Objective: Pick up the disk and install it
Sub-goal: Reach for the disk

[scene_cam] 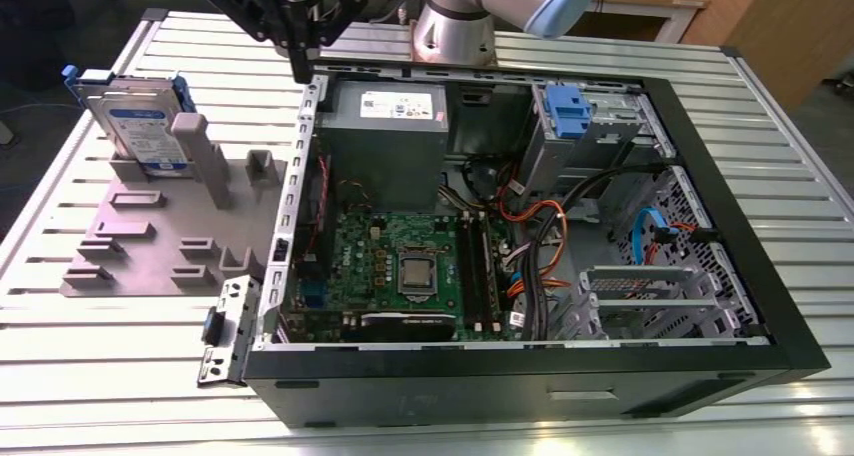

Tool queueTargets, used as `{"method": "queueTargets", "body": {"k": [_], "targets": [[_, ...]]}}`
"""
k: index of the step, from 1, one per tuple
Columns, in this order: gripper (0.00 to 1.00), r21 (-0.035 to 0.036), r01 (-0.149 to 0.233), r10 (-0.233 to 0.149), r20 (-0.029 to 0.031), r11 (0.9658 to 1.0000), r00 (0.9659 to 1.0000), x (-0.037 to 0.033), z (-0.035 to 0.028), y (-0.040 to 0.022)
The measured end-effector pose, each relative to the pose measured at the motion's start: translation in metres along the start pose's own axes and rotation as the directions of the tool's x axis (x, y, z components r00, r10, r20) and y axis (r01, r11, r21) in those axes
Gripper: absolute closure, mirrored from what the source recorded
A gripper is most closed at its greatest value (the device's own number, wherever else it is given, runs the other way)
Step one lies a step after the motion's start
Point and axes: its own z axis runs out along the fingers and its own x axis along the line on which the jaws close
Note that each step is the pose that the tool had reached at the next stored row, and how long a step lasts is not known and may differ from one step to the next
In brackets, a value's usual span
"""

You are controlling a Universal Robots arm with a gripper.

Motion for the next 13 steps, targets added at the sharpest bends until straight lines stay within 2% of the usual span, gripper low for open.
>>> {"method": "queueTargets", "body": {"k": [13], "targets": [[0.89,0.0,0.0,0.0,0.0,1.0,1.0,0.0043,-0.0001,-0.0003]]}}
